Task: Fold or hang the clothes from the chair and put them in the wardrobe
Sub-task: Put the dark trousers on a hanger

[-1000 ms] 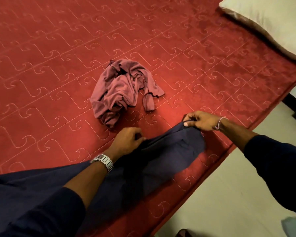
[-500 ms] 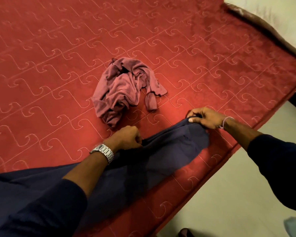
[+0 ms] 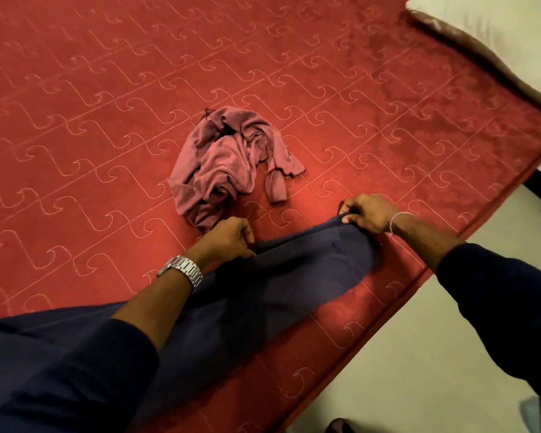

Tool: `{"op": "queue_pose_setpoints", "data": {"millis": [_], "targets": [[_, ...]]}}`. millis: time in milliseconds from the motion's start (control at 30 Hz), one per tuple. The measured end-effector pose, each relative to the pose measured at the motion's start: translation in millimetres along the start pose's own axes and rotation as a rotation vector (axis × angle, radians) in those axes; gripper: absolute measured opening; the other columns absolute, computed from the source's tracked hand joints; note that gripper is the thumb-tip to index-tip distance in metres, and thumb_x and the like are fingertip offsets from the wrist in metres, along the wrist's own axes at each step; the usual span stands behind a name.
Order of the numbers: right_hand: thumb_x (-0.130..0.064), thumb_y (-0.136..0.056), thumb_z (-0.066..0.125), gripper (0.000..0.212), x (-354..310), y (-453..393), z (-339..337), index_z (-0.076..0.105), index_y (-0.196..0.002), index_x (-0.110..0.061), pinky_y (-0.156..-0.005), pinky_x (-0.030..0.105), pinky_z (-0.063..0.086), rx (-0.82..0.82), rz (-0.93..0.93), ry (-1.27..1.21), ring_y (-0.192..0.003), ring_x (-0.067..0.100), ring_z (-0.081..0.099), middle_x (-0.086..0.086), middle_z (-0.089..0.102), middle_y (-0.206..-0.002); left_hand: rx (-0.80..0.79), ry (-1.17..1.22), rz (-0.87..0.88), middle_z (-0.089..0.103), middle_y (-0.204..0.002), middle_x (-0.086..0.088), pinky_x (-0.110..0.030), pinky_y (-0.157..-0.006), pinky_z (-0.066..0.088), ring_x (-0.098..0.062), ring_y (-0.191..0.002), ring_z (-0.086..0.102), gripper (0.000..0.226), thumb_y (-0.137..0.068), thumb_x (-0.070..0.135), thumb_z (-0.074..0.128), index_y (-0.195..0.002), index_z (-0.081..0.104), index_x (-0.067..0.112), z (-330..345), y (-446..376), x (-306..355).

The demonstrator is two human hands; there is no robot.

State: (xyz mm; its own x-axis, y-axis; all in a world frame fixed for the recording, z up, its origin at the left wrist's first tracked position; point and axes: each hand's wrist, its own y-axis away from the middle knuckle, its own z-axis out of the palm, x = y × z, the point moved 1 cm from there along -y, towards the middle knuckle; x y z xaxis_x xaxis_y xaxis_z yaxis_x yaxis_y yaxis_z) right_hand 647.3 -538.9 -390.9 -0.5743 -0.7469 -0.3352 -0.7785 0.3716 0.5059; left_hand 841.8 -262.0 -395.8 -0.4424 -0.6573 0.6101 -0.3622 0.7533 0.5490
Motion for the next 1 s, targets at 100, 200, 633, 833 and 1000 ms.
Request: {"op": "queue_pose_setpoints", "data": {"millis": [100,200,633,833,1000], "targets": [[-0.028,-0.097,0.062,0.017,5,10,8,0.059,-0.105,-0.014,-0.085,0.040,0.046,0.313,-0.015,0.025,-0.097,0.032,0.056,0.009,0.063,-0.104,0.293,0.029,-0.040,0.058,-0.063,0.006,-0.031,-0.060,0.046,-0.015,-0.059,0.054,0.037,-0.067,0.019,0.091,-0.082,0.058,0.017,10,-1,-10],[-0.052,-0.095,0.057,0.034,4,22,6,0.061,-0.095,-0.018,-0.077,0.038,0.043,0.410,-0.186,0.099,-0.086,0.023,0.050,0.001,0.059,-0.091,0.445,0.048,-0.021,0.063,-0.061,0.006,-0.030,-0.060,0.047,-0.015,-0.059,0.058,0.032,-0.077,0.043,0.083,-0.076,0.063,0.019,14,4,-12],[-0.016,-0.088,0.076,0.021,10,43,-15,0.056,-0.091,-0.009,-0.055,0.021,0.035,0.026,0.053,-0.506,-0.054,0.004,0.040,-0.004,0.044,-0.063,0.110,-0.324,0.132,0.065,-0.078,0.006,-0.035,-0.075,0.054,-0.024,-0.086,0.068,0.010,-0.086,0.031,0.072,-0.081,0.068,0.022,10,23,-5],[-0.013,-0.095,0.066,0.027,11,37,24,0.053,-0.118,-0.009,-0.075,0.028,0.043,0.270,0.120,-0.342,-0.086,0.027,0.058,0.004,0.060,-0.093,0.251,-0.387,0.181,0.065,-0.097,0.001,-0.037,-0.072,0.051,-0.023,-0.090,0.063,0.032,-0.090,0.054,0.061,-0.097,0.058,0.023,29,32,-15],[-0.036,-0.105,0.043,0.033,13,48,52,0.035,-0.135,-0.027,-0.084,0.053,0.050,0.336,0.139,-0.095,-0.107,0.045,0.062,0.012,0.057,-0.132,0.290,-0.435,0.103,0.067,-0.101,-0.009,-0.040,-0.070,0.046,-0.036,-0.094,0.064,0.035,-0.097,0.053,0.053,-0.101,0.055,0.018,32,38,-24]]}}
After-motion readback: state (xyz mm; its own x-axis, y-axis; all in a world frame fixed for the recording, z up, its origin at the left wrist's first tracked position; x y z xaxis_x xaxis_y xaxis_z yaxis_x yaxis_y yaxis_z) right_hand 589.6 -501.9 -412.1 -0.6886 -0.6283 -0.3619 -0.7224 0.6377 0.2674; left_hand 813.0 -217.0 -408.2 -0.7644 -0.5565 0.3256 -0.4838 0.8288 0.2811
